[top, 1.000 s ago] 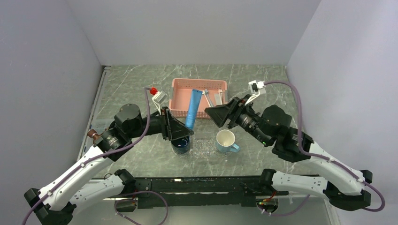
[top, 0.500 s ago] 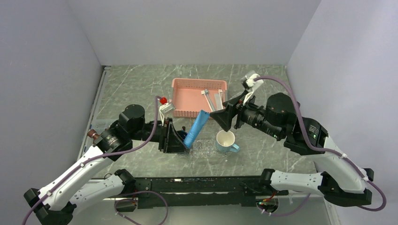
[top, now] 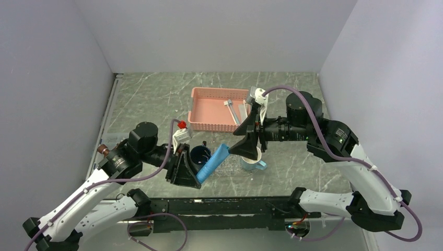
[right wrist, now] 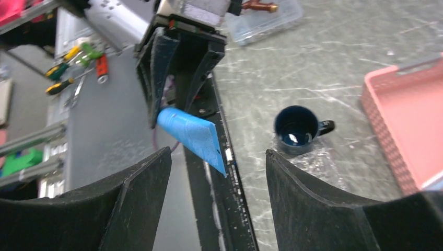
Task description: Prepare toiletry sets of a toothbrush and toothpaste on the tray
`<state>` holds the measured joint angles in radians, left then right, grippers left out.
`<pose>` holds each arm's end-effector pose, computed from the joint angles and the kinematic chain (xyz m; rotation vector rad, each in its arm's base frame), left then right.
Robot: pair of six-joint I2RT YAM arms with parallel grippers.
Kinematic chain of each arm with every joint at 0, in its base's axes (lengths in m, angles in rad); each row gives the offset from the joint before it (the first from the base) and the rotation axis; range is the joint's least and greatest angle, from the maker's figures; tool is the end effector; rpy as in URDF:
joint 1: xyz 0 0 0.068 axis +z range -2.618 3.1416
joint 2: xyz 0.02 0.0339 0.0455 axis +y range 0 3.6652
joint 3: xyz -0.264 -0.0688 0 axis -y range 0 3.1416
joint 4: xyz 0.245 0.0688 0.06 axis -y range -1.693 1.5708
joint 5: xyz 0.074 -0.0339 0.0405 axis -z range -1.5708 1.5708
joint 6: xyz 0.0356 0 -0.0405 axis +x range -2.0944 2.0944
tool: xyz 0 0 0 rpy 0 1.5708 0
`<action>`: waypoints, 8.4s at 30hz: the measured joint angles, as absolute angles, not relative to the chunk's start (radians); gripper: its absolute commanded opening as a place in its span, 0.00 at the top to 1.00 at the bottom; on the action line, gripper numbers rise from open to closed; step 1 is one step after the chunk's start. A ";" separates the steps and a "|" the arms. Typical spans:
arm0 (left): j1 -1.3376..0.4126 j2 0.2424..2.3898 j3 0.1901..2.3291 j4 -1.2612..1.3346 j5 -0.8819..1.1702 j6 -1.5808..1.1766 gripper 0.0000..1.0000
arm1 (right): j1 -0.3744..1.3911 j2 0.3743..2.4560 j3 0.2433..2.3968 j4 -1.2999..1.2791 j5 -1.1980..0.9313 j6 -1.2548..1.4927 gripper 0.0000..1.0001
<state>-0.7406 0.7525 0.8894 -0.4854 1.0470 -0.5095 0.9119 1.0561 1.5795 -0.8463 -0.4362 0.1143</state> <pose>0.0885 -0.1227 0.3555 1.0457 1.9149 -1.7760 0.0940 0.1460 0.4840 -1.0677 1.7144 1.0899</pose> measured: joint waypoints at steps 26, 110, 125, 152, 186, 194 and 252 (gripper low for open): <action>-0.741 0.708 0.870 -0.591 1.129 -0.395 1.00 | 0.938 1.125 1.403 -0.657 -0.892 0.185 0.50; -0.739 0.494 0.802 -0.737 -0.083 -0.315 0.01 | 1.007 1.736 1.940 -1.336 0.138 0.197 1.00; -0.739 0.486 0.778 -0.715 -0.094 -0.308 0.01 | 1.007 1.761 1.903 -1.299 0.160 0.241 1.00; -0.739 0.486 0.778 -0.715 -0.095 -0.308 0.01 | 0.994 1.779 1.763 -1.192 0.179 0.278 1.00; -0.739 0.489 0.778 -0.715 -0.095 -0.308 0.01 | 0.992 1.764 1.565 -1.008 0.177 0.380 1.00; -0.739 0.489 0.778 -0.715 -0.095 -0.308 0.01 | 0.992 1.730 1.530 -0.992 0.175 0.397 0.87; -0.739 0.542 0.778 -0.716 -0.131 -0.300 0.01 | 0.528 2.176 1.994 -0.993 0.223 0.282 0.59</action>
